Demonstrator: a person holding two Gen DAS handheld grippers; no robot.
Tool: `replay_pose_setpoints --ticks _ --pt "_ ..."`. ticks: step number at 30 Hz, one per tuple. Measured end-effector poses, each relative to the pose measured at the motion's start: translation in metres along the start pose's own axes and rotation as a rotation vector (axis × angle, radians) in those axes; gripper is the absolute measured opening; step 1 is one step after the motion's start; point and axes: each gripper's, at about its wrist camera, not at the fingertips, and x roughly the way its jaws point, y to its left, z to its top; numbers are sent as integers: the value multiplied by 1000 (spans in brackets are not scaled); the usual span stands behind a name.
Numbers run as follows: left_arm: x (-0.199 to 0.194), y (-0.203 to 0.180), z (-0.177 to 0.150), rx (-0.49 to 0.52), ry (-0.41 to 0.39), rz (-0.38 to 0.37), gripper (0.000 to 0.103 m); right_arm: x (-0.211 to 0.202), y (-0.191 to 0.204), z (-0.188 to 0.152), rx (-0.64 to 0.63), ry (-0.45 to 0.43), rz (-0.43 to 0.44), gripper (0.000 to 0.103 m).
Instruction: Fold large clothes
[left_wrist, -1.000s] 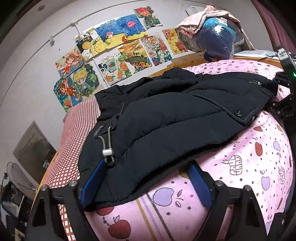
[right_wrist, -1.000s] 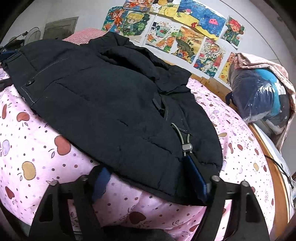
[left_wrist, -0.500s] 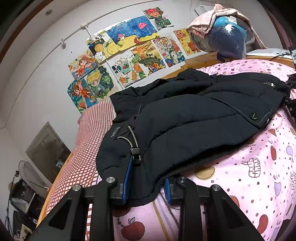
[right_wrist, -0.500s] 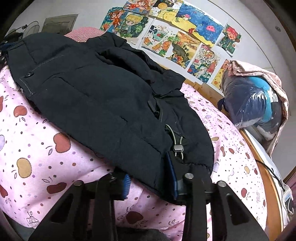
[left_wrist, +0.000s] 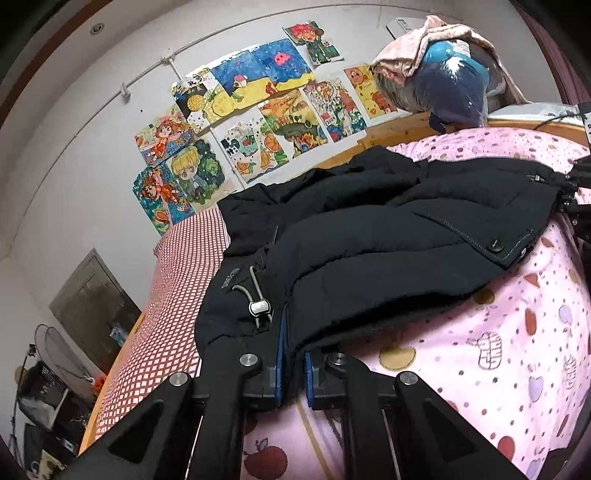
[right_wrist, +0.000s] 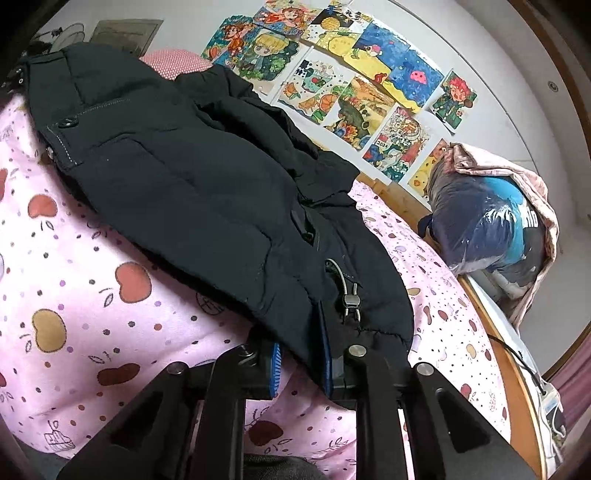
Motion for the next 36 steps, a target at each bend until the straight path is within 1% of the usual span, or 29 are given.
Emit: replay_pose_setpoints --ticks 3,5,7,11,13,16,22,24,28,32,36 --pt "-2 12 5 -62 -2 -32 8 -6 -12 1 49 -22 36 12" --pt "-6 19 8 -98 -22 -42 7 -6 -22 2 99 -25 67 11" --pt "-10 25 10 -118 -44 -40 7 -11 -34 5 168 -50 82 10" --pt "-24 37 15 -176 -110 -22 6 -18 -58 10 349 -106 139 7" --pt "-31 42 17 -188 -145 -9 5 -27 -62 9 401 -158 140 7" --pt "-43 47 18 -209 -176 -14 5 -38 -63 10 423 -219 119 6" --pt "-71 56 16 -235 -229 -21 5 -57 -78 2 521 -281 133 6" --pt "-80 61 16 -251 -235 -30 5 -66 -81 1 539 -305 139 6" --pt "-98 71 20 -276 -238 -51 5 -93 -84 1 536 -359 140 6" --pt "-113 85 32 -272 -256 -62 5 -118 -86 4 517 -406 138 6" --pt "-113 99 49 -265 -257 -88 5 -136 -95 12 507 -456 138 5"
